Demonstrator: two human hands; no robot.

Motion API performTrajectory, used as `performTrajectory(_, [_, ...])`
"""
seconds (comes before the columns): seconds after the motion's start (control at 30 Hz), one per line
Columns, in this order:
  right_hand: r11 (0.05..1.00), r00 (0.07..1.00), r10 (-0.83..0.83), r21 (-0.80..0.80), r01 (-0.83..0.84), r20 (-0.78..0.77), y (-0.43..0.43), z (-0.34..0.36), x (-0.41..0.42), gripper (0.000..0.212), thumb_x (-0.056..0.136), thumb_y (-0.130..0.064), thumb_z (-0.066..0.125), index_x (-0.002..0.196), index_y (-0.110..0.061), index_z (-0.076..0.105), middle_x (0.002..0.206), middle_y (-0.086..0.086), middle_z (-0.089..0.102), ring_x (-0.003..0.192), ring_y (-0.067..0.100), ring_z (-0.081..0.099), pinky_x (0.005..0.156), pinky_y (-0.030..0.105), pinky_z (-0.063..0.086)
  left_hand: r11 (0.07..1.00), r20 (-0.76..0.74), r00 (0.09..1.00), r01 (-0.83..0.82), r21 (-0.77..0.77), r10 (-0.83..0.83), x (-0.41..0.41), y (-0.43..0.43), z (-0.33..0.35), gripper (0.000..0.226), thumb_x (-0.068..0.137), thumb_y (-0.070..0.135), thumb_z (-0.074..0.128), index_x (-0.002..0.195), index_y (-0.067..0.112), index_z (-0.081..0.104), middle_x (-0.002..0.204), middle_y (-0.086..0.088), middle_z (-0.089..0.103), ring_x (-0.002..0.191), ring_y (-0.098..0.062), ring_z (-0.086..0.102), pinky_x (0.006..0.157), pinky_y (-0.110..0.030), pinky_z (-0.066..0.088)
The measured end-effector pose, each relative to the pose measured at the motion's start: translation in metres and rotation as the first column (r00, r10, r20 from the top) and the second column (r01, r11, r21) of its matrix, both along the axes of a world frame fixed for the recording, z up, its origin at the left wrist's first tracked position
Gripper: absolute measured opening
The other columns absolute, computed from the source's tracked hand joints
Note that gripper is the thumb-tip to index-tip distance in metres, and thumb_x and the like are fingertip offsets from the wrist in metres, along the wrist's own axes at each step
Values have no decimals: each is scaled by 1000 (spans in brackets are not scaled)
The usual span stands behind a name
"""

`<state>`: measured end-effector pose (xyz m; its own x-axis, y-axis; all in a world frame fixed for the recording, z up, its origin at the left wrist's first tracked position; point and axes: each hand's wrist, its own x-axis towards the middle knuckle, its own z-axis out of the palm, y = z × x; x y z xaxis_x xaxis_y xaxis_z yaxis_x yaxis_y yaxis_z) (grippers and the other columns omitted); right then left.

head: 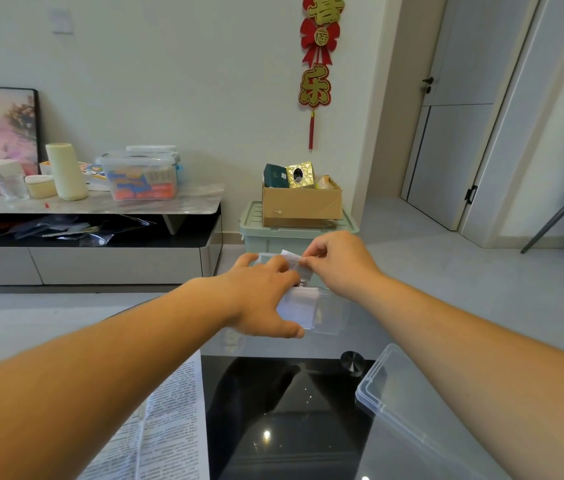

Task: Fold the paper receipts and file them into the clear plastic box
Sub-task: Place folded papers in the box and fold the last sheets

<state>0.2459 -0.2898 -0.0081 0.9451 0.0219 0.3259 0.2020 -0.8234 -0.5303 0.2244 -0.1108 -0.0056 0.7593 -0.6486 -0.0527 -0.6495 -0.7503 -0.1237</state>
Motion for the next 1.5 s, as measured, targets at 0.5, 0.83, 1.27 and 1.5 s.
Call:
performTrajectory(0.5, [998,998,20,-60,-16,65,1,0,0,10,92,-29,69,86,-27,77,88,-9,68,86,13,61,77,36,54,999,-15,1000,-21,-28,21,1,-1,0,67,88,71,49,140,30,40,139,5,49,131,-18,43,122,-54,4])
performTrajectory(0.83, [997,986,75,3,-76,-147,-2,-1,6,14,91,-29,72,78,-28,78,83,-5,74,85,14,66,77,33,55,999,-21,1000,-1,-45,0,1,0,-2,78,88,70,50,151,29,28,152,4,34,140,-19,36,124,-51,1])
performTrajectory(1.27, [968,969,172,210,-134,-176,-10,-4,3,23,99,-31,55,93,-28,77,103,-6,72,106,17,63,97,37,50,993,29,1000,-6,-122,10,-2,1,-5,95,88,66,55,157,25,5,157,-1,34,142,-21,36,125,-47,5])
performTrajectory(1.5, [993,943,118,30,-114,-312,-22,-4,-7,53,103,-55,25,111,-34,74,147,0,46,142,22,27,118,52,22,996,71,997,-35,-80,40,-3,-2,-6,86,88,70,50,155,25,18,151,-2,43,140,-23,34,122,-45,12])
